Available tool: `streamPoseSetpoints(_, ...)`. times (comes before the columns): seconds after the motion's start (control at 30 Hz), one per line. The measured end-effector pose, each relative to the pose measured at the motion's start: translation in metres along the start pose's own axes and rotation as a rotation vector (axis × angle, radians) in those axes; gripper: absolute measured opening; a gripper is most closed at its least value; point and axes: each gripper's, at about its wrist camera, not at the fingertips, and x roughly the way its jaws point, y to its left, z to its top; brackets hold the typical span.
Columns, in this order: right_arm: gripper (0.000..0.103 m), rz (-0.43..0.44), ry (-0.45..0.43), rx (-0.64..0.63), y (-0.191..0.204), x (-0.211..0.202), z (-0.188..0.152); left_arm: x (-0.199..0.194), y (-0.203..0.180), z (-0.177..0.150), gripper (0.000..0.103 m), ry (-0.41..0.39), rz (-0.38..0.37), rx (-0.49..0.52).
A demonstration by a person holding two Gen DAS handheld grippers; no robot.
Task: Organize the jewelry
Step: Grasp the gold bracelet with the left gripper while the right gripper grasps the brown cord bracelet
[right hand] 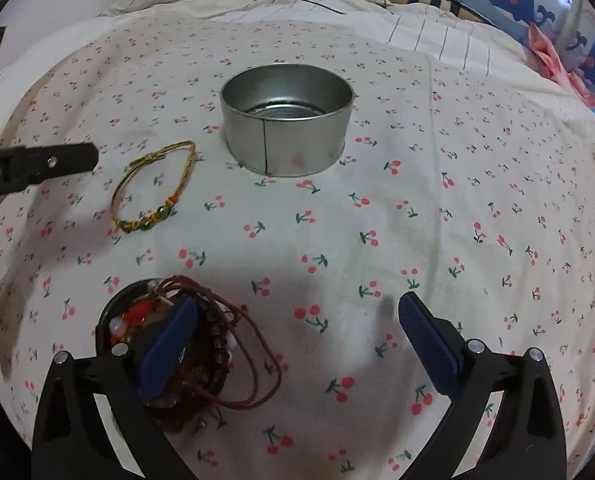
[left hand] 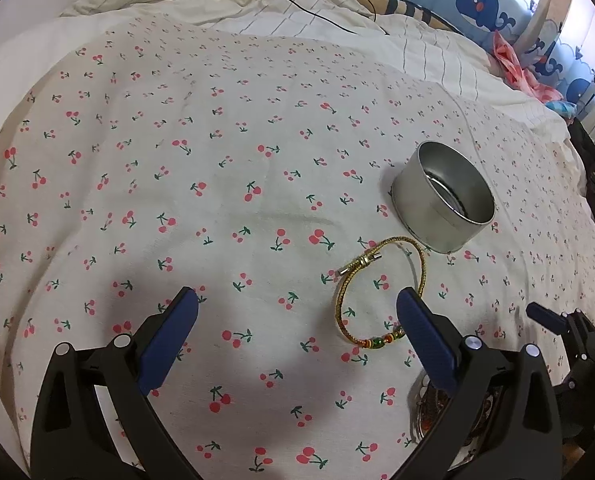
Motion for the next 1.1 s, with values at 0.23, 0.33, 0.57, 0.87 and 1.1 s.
streamPoseSetpoints(0.23,0.096,-0.075,-0.036,0.208,-0.046,-0.012,0.0,-0.001,0.001,0.001,0.096,-0.001,-0.003,-0.008)
streamPoseSetpoints(0.33,0.096,0.014,0.013,0.246,-0.057,-0.015,-0.008,-0.001,0.002,0.001,0.096,-0.002,-0.001,-0.008)
streamPoseSetpoints(0.57,0.096,-0.172,0.03,0.038,-0.032,-0.019,-0.023,0.007,0.001,0.0,0.096,0.011,0.026,0.006)
streamPoseSetpoints(0.87,0.096,-0.259,0.012,-0.134,-0.001,0.007,-0.017,0.015,0.004,-0.001,0.096,0.022,0.06,0.015)
streamPoseSetpoints(1.1,0.096,-0.24,-0.086,0.073,-0.043,-0.02,-0.005,0.014,0.003,0.0,0.096,0.019,0.059,0.015)
